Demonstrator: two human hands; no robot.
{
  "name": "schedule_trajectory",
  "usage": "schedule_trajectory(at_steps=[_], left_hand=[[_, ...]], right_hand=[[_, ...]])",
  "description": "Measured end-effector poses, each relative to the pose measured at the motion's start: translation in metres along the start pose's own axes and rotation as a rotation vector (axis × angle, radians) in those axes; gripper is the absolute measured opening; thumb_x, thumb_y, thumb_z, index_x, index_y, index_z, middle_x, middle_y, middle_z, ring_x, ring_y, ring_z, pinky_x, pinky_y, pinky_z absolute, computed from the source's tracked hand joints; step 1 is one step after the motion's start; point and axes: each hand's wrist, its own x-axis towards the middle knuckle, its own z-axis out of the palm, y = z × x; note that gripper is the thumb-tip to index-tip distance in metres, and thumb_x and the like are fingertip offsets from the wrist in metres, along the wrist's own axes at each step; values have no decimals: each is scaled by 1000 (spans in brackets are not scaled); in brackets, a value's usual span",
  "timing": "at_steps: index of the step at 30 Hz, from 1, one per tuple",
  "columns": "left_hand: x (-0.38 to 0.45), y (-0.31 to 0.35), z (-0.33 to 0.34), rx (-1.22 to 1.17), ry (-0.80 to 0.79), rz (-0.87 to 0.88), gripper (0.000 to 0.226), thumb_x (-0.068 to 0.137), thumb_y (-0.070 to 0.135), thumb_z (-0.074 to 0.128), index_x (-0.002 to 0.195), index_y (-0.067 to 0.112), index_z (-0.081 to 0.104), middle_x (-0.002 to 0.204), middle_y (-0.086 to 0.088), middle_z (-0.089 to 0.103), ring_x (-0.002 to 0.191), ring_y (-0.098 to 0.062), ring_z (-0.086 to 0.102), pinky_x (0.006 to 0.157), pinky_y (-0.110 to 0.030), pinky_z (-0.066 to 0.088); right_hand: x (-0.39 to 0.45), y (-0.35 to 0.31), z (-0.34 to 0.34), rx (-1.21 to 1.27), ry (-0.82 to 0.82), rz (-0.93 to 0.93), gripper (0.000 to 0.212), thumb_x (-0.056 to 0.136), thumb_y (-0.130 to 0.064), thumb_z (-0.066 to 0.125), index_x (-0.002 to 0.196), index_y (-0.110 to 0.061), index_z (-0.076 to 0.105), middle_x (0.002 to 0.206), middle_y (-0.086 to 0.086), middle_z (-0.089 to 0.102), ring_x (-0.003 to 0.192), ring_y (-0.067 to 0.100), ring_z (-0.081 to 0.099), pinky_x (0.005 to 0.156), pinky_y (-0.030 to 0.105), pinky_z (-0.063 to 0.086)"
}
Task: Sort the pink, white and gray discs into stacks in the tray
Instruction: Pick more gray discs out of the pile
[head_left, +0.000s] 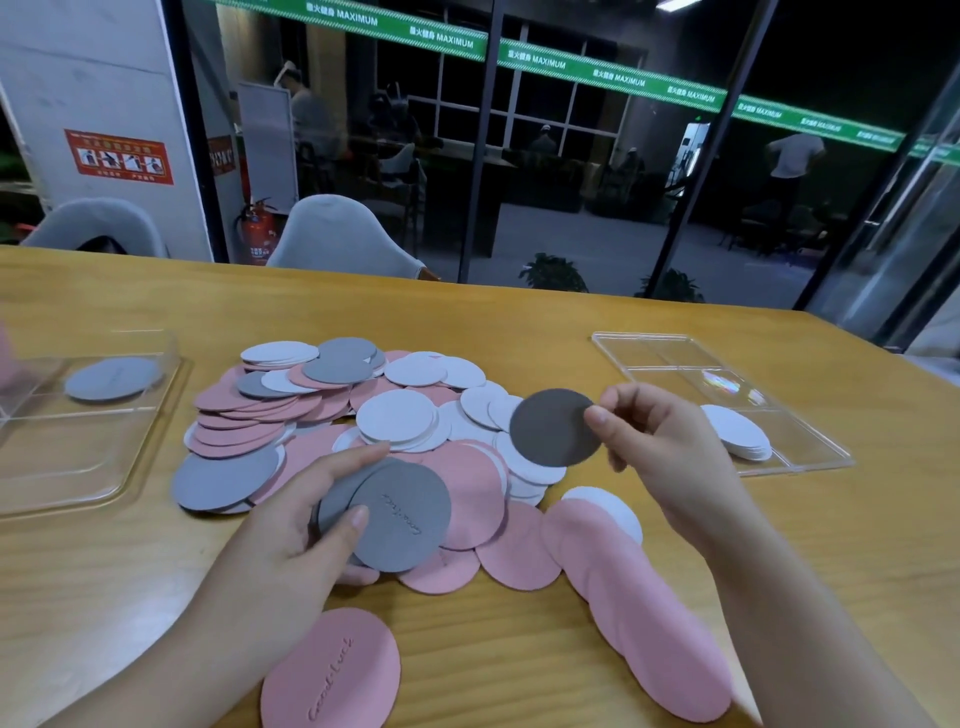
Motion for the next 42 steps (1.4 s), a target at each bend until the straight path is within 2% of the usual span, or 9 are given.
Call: schedule_trajectory(at_steps=[6,11,14,17,22,26,30,35,42], left_hand=[[-1,5,3,-63,40,16,54,95,4,44,100,54,64,112,19,62,93,-8,65,66,-28,58],[-2,6,7,-54,-86,82,43,88,18,61,96,60,61,105,28,62,94,-5,64,63,-27,56],[-2,3,5,33,-97,108,46,79,21,59,101,61,59,109,28,59,97,-9,62,64,-27,56],[-1,3,2,87,-56,154,62,89,3,55,101,64,56,110,32,56,101,-5,60,65,-25,55],[-2,6,5,253,-70,294,50,89,22,39,127,56,41,128,37,42,126,7,39,99,-12,33],[2,5,-5,253,-58,229,43,96,20,36,121,54,41,122,40,40,123,4,40,86,-14,45],[12,21,-28,222,-2,188,54,97,15,38,111,66,46,124,37,44,115,5,47,80,-24,52],[29,31,-76,184,249,197,72,96,-2,37,99,67,53,119,30,46,98,6,50,52,-22,53],[34,7,-106,137,503,209,57,96,-2,35,112,52,48,123,22,46,118,-13,48,59,-22,56]], right_hand=[[-20,-5,44,140,-286,74,15,85,3,61,75,-8,57,57,-2,58,52,10,56,57,22,49],[-31,-1,73,52,-264,72,16,85,-7,63,72,-15,57,57,-3,62,55,13,59,64,39,51],[-36,-2,84,-55,-235,-2,17,85,-13,64,74,-24,58,71,-12,63,62,5,60,64,30,52],[-39,-4,92,-72,-213,-13,21,89,-19,59,96,-37,50,106,-21,56,97,-10,55,78,10,44],[-43,-7,118,71,-449,87,49,93,-37,43,141,-31,34,139,-10,46,118,1,47,102,24,37],[-36,-9,131,114,-513,104,56,89,-36,43,143,-31,30,127,-11,49,80,-16,53,66,5,44],[-21,-24,139,18,-506,-33,40,95,-21,48,135,-24,44,129,-12,54,115,-4,50,101,24,41],[2,-33,162,-336,-416,-219,28,91,-20,55,118,-23,59,111,-16,55,104,1,48,91,17,38],[13,-43,209,-600,-551,-455,37,79,-42,68,110,-21,63,101,-7,54,108,14,43,90,26,36]])
